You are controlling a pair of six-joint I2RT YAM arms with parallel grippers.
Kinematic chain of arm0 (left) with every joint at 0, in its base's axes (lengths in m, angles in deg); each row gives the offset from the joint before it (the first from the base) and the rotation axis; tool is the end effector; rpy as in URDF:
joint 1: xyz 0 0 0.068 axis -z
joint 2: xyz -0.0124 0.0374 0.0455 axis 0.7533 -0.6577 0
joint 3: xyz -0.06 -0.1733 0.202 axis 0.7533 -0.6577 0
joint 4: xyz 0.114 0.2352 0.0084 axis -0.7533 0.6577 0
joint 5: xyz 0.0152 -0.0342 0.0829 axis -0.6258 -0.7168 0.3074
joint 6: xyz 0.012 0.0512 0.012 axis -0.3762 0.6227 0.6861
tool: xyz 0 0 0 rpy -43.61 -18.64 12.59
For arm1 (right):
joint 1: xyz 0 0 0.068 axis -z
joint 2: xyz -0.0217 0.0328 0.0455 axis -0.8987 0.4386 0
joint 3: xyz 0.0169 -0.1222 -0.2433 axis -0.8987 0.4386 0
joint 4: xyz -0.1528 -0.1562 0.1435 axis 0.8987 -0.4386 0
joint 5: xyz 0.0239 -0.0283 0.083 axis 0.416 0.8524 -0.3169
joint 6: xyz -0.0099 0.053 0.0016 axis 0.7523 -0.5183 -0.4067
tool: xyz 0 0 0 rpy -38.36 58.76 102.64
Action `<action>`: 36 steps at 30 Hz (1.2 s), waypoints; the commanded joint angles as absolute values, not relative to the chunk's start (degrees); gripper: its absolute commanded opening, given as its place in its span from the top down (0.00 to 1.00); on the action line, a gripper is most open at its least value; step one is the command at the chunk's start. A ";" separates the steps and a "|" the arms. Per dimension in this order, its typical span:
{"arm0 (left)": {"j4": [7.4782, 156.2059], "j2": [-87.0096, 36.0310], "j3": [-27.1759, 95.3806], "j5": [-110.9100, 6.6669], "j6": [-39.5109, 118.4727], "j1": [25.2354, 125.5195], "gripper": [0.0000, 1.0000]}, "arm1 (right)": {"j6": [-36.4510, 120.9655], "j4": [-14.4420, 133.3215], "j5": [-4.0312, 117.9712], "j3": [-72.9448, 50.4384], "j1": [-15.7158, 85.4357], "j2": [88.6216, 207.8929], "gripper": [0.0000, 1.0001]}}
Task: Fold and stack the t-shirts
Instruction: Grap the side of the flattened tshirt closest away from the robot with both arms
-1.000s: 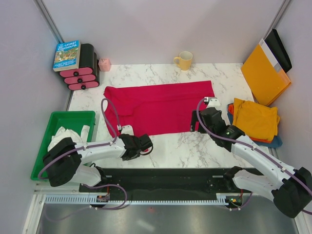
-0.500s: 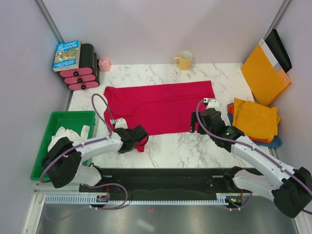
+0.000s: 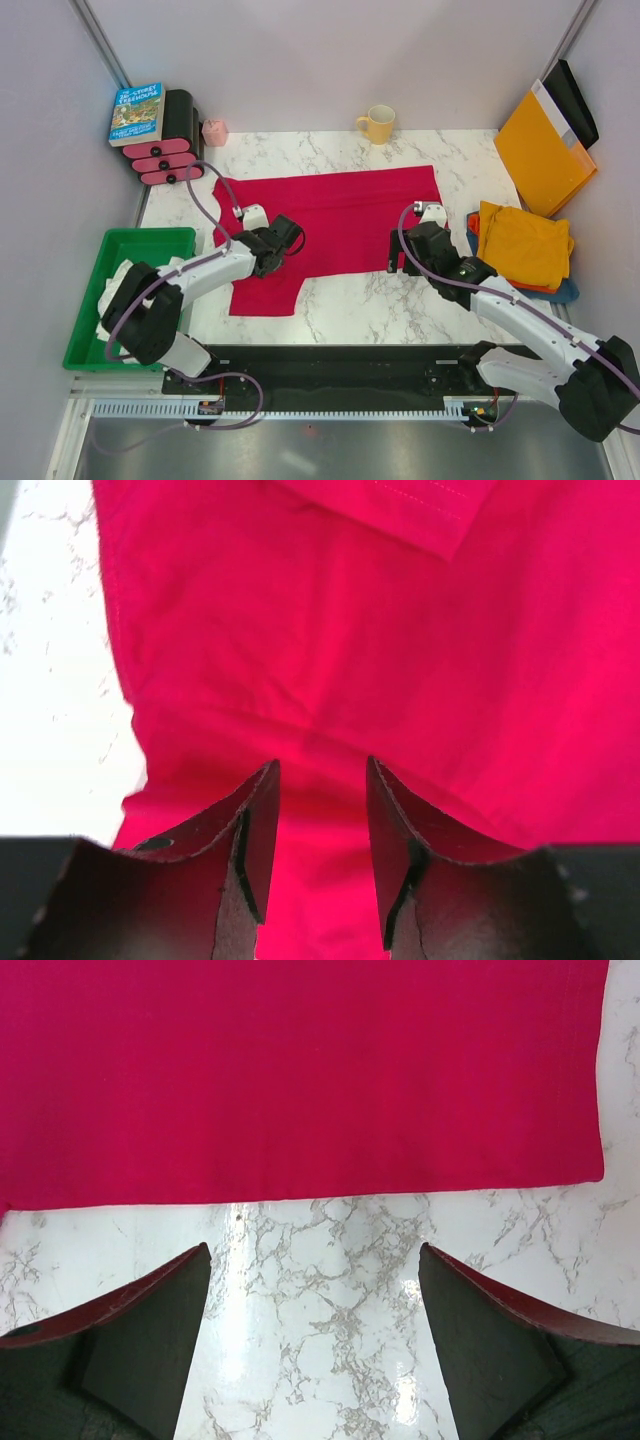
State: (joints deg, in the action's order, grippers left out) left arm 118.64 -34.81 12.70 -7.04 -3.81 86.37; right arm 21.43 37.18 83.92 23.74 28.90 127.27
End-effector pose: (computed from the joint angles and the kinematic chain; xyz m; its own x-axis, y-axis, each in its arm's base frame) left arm 0.2271 -0.1473 0.1937 -0.6822 -0.3018 -0.6660 -0.4236 0.9055 0.0236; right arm 0.1858 0.1162 0.2449 -0.6468 0.0808 -0.7584 -0.0477 0.9881 0.1460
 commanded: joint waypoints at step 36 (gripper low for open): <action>127.01 -25.14 -4.41 -15.65 -16.79 90.10 0.53 | 19.98 40.79 83.86 25.01 28.65 128.00 0.07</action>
